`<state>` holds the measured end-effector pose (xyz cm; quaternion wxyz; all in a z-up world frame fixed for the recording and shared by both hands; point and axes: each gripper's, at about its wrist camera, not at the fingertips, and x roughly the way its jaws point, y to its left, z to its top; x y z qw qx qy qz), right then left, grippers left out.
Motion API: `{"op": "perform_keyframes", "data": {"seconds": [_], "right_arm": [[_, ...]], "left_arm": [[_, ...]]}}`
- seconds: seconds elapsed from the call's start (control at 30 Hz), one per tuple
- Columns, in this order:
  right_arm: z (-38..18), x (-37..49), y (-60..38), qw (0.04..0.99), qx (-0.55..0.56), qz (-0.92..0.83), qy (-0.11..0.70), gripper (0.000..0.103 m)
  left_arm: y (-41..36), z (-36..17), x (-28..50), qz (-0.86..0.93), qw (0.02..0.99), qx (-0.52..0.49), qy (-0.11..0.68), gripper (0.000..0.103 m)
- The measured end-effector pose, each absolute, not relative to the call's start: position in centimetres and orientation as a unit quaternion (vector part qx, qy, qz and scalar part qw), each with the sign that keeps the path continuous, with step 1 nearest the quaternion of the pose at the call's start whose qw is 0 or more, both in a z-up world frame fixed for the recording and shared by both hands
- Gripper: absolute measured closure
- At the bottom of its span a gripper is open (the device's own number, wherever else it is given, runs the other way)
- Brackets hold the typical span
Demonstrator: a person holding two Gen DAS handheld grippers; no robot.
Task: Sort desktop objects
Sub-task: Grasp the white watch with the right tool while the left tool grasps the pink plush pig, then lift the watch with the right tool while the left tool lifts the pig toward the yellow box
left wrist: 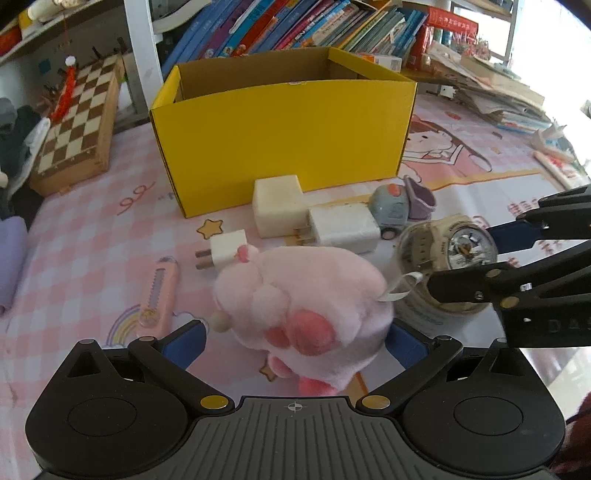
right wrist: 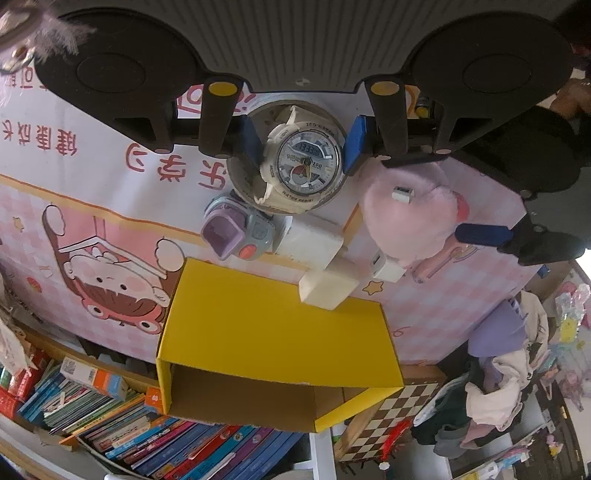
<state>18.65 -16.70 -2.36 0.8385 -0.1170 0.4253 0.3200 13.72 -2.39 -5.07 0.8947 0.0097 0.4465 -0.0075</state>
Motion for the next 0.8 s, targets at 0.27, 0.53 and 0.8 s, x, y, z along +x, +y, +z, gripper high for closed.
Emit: {"op": "perform_keyframes", "data": {"seconds": [0.27,0.53,0.8], "right_arm": [[-1.6,18.4,-16.8,0.851,-0.113,0.320,0.401,0.060],[0.1,17.2,-16.8,0.881,-0.113,0.297,0.350,0.060],[1.5,15.7,-16.8,0.903,-0.119,0.279,0.305,0.060]], "left_arm": [[-1.9,-4.6,13.3,-0.031,0.898,-0.008,0.439,0.042],[-0.7,-2.5,11.9,-0.017,0.920,-0.025,0.392,0.054],[-0.4,-0.7,10.8,-0.016,0.937,-0.022,0.347,0.075]]}}
